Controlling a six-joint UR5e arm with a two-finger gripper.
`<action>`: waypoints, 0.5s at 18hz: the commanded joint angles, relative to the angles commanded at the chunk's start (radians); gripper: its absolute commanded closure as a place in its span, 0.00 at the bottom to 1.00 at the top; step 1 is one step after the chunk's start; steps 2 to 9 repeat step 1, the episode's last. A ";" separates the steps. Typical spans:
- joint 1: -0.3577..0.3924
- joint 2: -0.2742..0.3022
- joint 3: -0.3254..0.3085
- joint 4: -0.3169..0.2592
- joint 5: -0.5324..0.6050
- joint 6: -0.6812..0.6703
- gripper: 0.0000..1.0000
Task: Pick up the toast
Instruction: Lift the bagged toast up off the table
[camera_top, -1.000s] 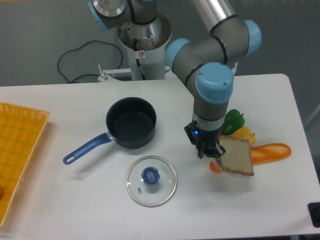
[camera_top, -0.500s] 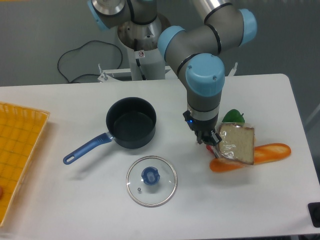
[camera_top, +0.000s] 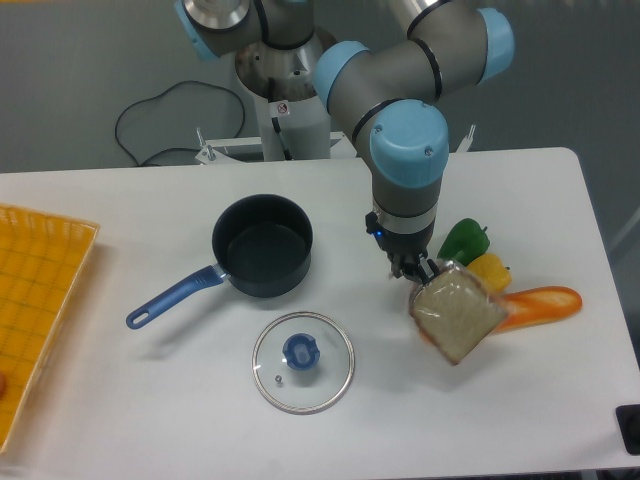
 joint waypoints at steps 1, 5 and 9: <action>0.000 0.003 0.000 0.000 0.000 0.000 1.00; 0.000 0.003 0.000 0.000 0.000 0.000 1.00; 0.000 0.003 0.000 0.000 0.000 0.000 1.00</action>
